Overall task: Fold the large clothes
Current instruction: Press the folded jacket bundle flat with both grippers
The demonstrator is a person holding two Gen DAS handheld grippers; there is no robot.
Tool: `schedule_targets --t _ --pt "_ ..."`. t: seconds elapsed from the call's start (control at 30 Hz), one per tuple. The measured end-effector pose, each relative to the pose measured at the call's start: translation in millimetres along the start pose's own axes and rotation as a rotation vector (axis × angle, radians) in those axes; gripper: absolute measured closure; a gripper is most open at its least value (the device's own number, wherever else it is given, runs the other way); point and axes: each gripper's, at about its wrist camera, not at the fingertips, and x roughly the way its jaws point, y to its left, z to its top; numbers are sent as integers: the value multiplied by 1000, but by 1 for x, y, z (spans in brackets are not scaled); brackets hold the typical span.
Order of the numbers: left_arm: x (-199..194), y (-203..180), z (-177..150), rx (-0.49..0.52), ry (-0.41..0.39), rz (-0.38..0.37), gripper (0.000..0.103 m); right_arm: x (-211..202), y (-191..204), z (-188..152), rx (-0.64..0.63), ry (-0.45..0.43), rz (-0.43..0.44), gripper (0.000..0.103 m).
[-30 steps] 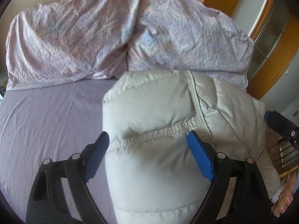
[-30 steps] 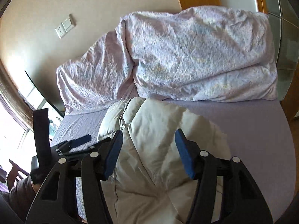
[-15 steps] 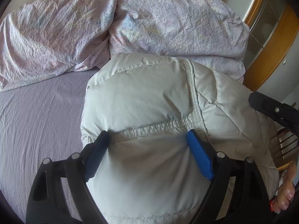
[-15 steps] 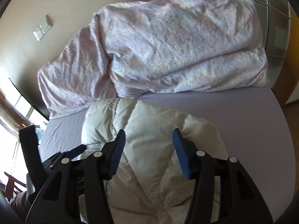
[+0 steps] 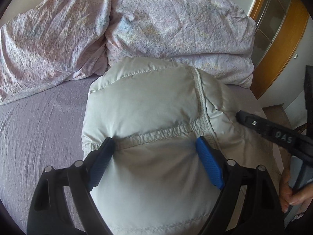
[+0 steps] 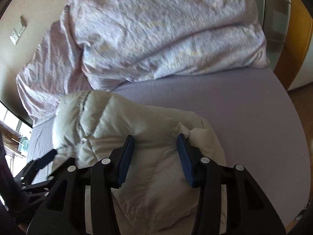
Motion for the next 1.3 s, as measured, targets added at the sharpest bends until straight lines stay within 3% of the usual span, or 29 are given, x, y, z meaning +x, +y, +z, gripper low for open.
schedule_targets --t 0.17,0.33,0.5,0.67,0.83,1.03,1.3 --pt "-11 -1 10 -7 -25 -30 18 16 -13 -10 10 3 -12 57" --pt "-18 4 27 -16 -82 12 18 27 -24 -17 24 0 -17 57" --pt "-8 1 36 8 -85 65 18 32 -21 -20 3 -8 -35 57" --pt "9 -6 30 35 -70 97 17 36 -21 -17 -7 2 -27 56" --pt "25 -17 20 97 -81 152 9 39 -21 -16 -17 -11 -21 56" --pt "41 -11 14 87 -96 149 2 42 -20 -18 -19 -43 -19 56" --pt "51 -7 6 74 -131 145 2 46 -20 -20 -22 -82 -15 55"
